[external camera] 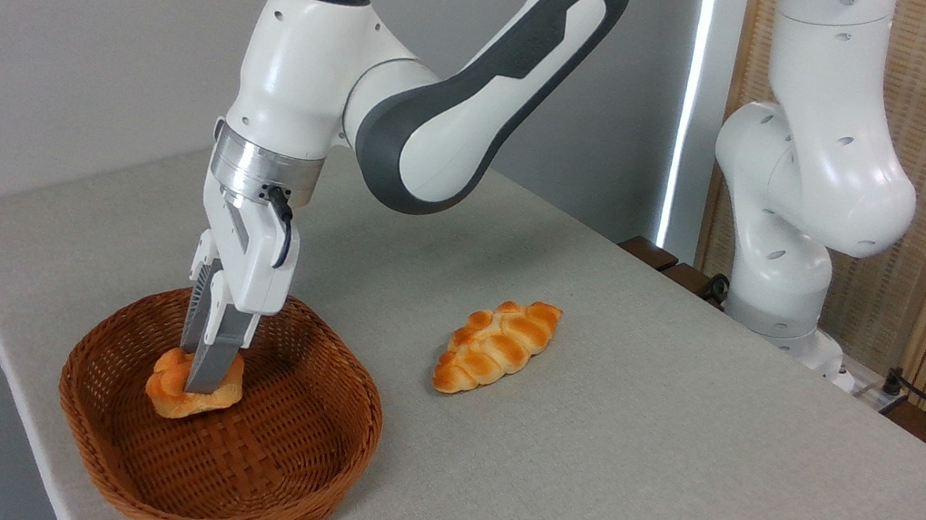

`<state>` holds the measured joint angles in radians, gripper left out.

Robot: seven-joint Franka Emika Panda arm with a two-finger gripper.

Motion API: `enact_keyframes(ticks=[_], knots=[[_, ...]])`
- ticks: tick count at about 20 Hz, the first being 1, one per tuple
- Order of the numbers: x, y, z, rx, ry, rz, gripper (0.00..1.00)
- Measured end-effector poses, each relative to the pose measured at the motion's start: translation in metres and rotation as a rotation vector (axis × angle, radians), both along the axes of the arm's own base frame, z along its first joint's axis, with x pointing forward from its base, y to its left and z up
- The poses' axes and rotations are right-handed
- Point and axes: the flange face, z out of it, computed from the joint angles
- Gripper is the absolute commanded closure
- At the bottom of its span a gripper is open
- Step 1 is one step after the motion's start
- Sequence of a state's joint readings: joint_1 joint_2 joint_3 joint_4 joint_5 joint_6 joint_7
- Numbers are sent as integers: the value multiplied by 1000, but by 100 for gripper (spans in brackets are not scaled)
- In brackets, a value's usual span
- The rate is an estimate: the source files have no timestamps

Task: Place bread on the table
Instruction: 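Close the gripper on the orange bun, then lift the bun out of the basket and carry it beside the braided roll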

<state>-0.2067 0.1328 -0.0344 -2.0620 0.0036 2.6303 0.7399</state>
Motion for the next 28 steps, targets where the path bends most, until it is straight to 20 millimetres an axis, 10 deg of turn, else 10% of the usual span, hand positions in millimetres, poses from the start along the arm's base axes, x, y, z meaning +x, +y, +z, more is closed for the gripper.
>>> enact_keyframes(ticks=[6, 14, 22, 28], knots=[[1, 1, 6, -2, -11, 1, 64], [-16, 19, 67, -87, -10, 75, 64], [-73, 60, 125, -67, 170, 112, 64], [-129, 58, 102, -55, 232, 85, 63]])
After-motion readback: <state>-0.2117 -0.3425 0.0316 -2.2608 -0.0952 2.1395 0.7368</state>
